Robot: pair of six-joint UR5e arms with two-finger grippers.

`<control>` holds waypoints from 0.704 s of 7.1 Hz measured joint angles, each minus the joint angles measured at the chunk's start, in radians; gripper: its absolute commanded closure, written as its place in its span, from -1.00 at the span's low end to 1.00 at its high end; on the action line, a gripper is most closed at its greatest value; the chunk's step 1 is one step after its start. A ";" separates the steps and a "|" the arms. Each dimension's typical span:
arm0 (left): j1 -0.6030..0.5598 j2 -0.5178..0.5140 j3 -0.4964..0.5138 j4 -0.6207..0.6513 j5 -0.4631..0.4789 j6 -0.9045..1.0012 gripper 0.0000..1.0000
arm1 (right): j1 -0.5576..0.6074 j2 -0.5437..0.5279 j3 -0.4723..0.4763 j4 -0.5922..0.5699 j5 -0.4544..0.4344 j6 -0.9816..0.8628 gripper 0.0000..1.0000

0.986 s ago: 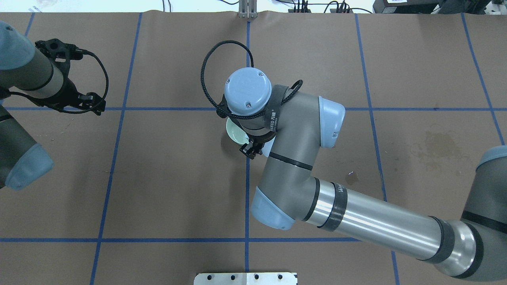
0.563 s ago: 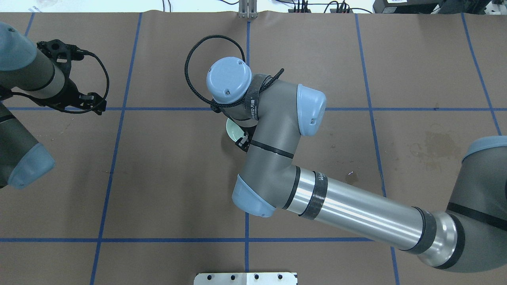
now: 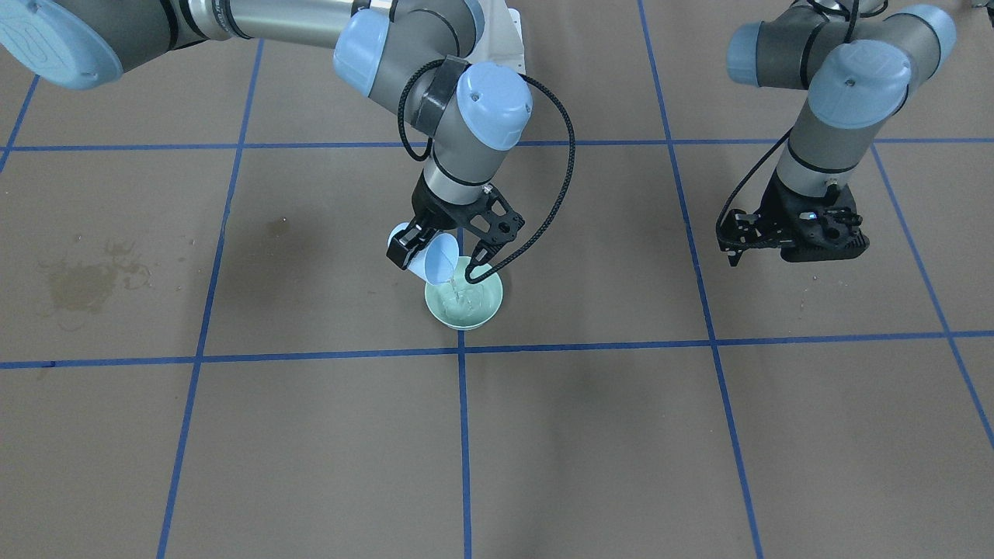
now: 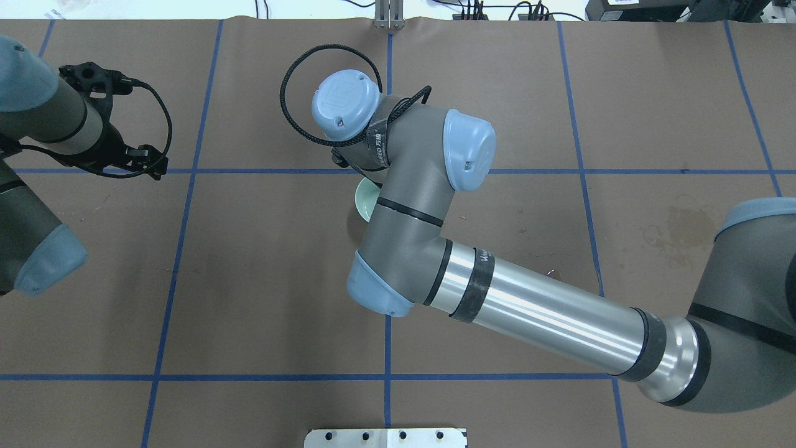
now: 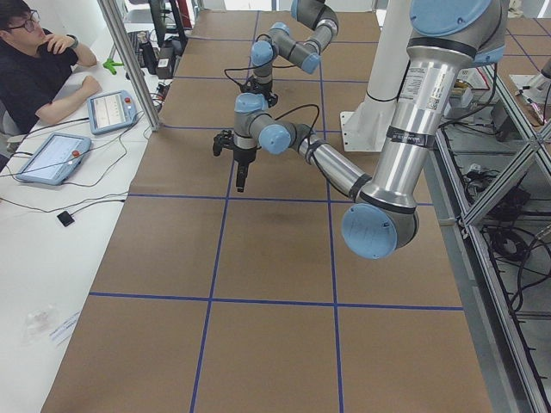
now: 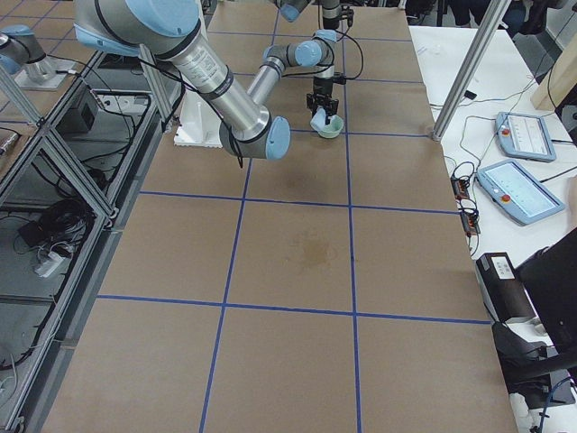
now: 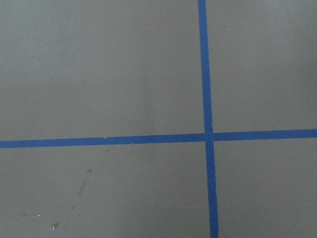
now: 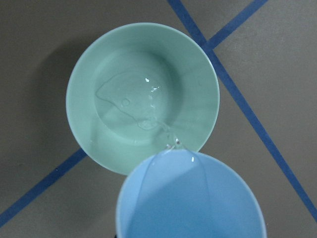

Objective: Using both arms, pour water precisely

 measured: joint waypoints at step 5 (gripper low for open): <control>0.000 0.000 0.001 0.000 0.000 0.000 -1.00 | 0.006 0.032 -0.028 -0.076 -0.013 -0.105 1.00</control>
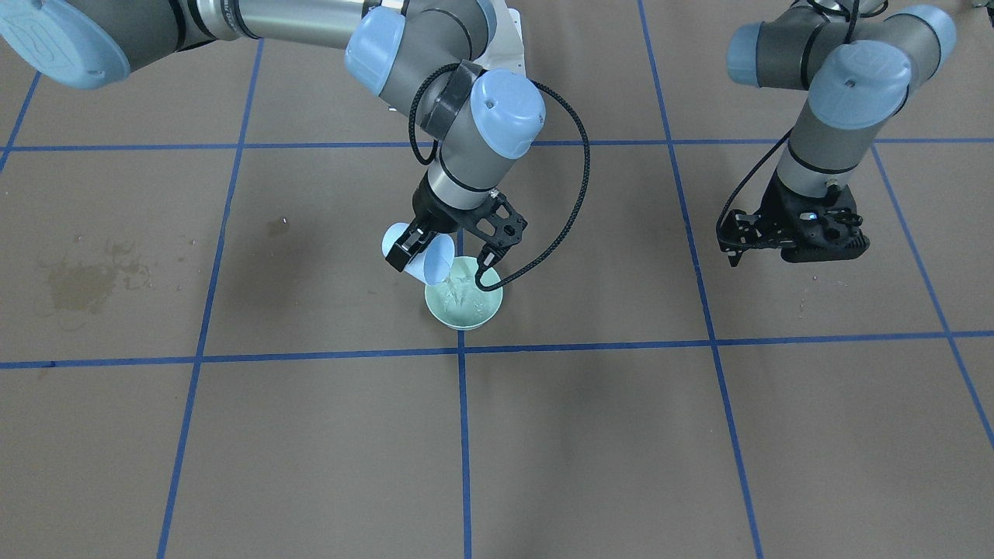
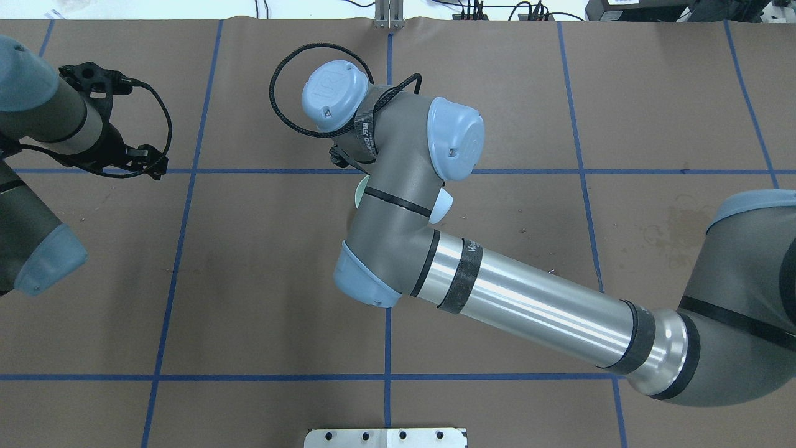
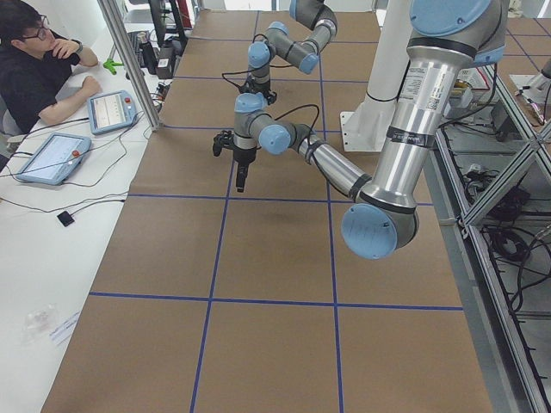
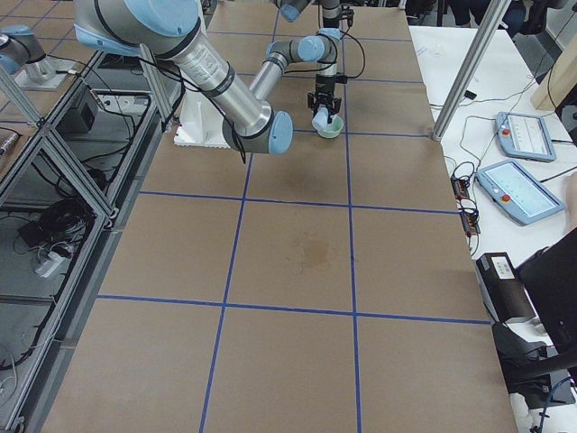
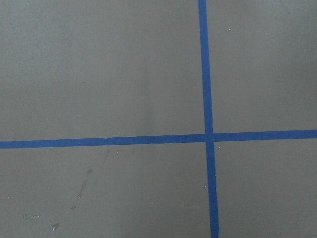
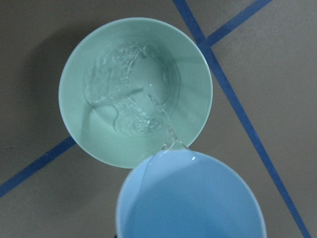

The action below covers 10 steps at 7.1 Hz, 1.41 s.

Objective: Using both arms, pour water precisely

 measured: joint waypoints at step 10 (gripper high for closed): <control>0.000 -0.003 0.002 0.000 0.000 -0.014 -1.00 | -0.001 -0.159 0.175 0.268 -0.009 0.091 1.00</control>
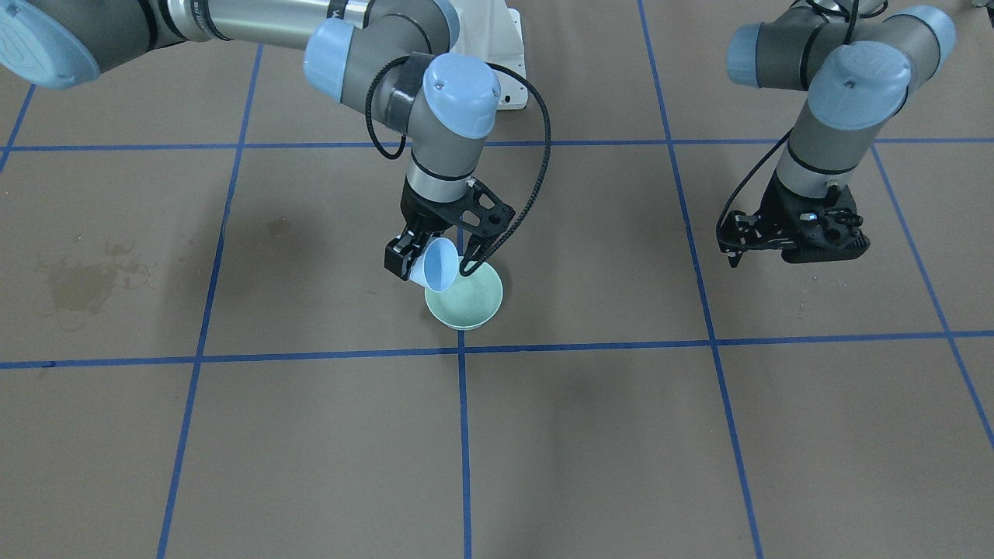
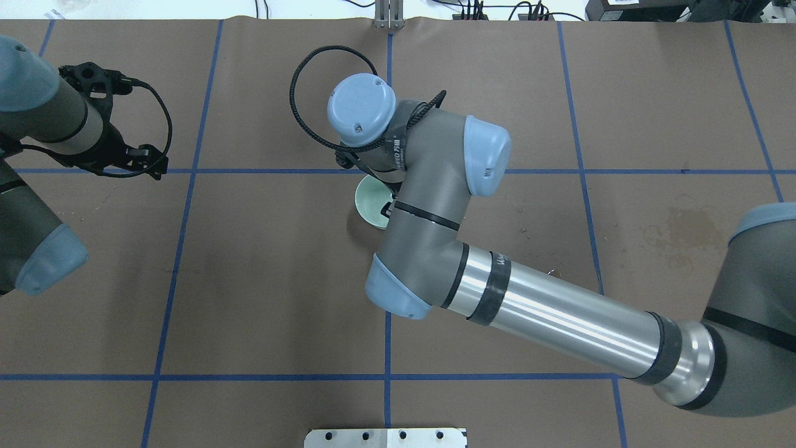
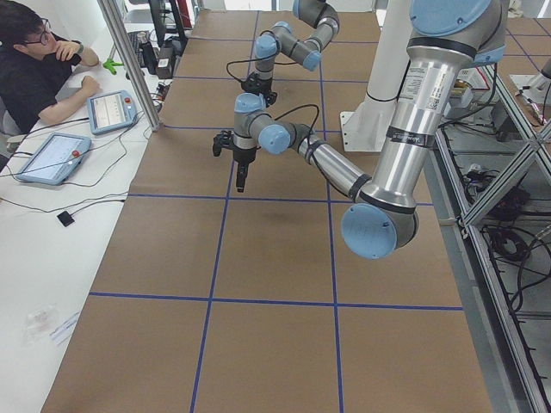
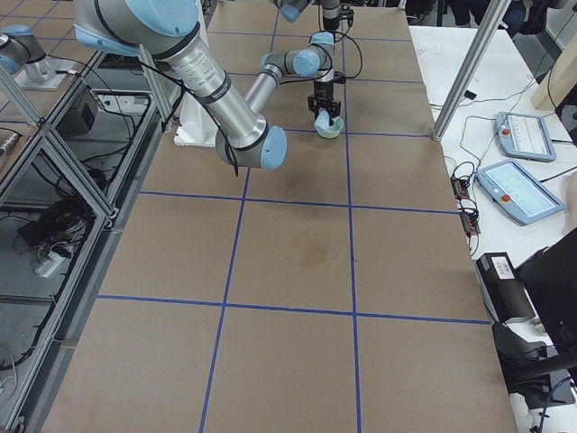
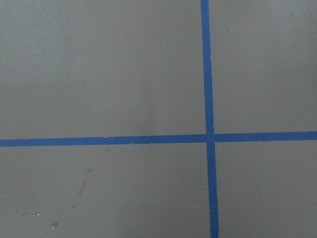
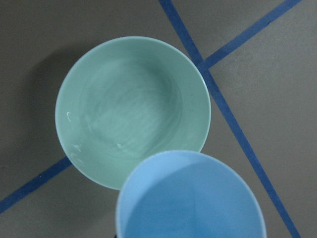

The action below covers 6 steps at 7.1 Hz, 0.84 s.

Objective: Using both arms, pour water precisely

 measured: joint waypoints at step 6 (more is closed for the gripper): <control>0.001 -0.005 0.005 0.000 0.000 -0.015 -1.00 | 0.143 -0.364 0.418 0.476 -0.112 0.645 1.00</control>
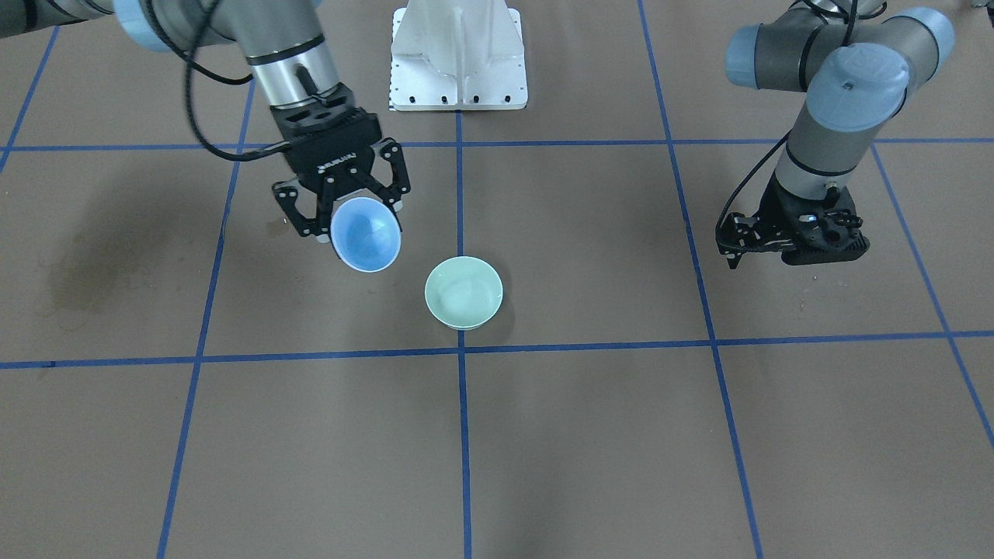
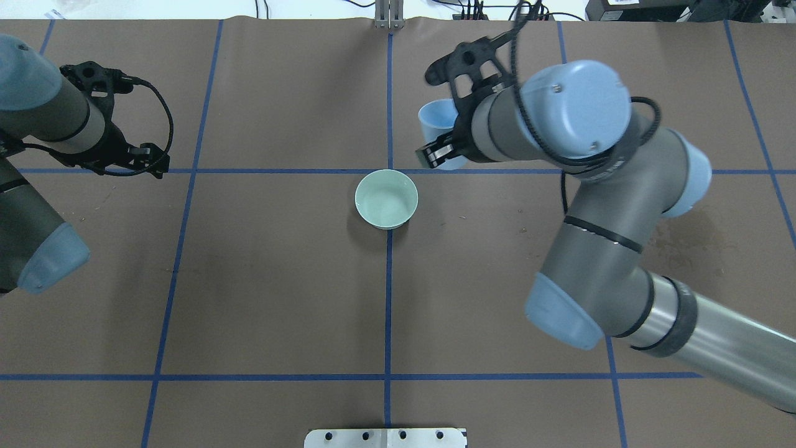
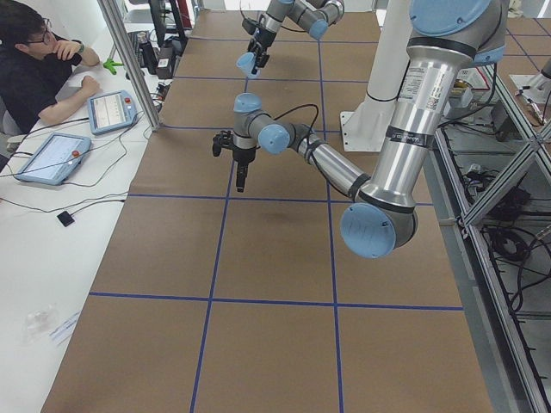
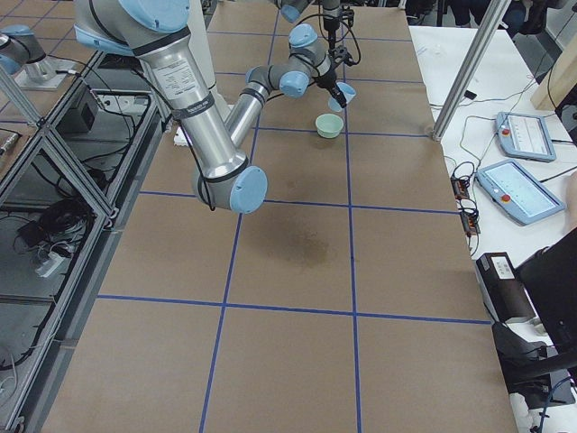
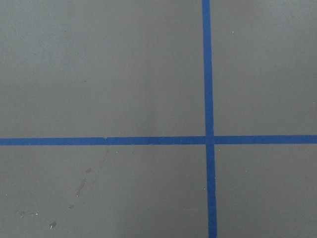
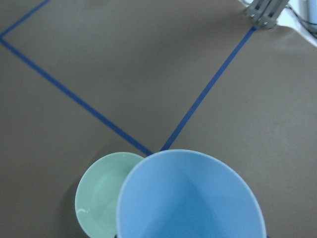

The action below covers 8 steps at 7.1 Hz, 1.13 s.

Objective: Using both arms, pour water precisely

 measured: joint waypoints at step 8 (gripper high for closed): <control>0.003 -0.001 -0.015 0.000 0.000 -0.054 -1.00 | 0.104 -0.692 0.033 0.042 -0.627 0.590 1.00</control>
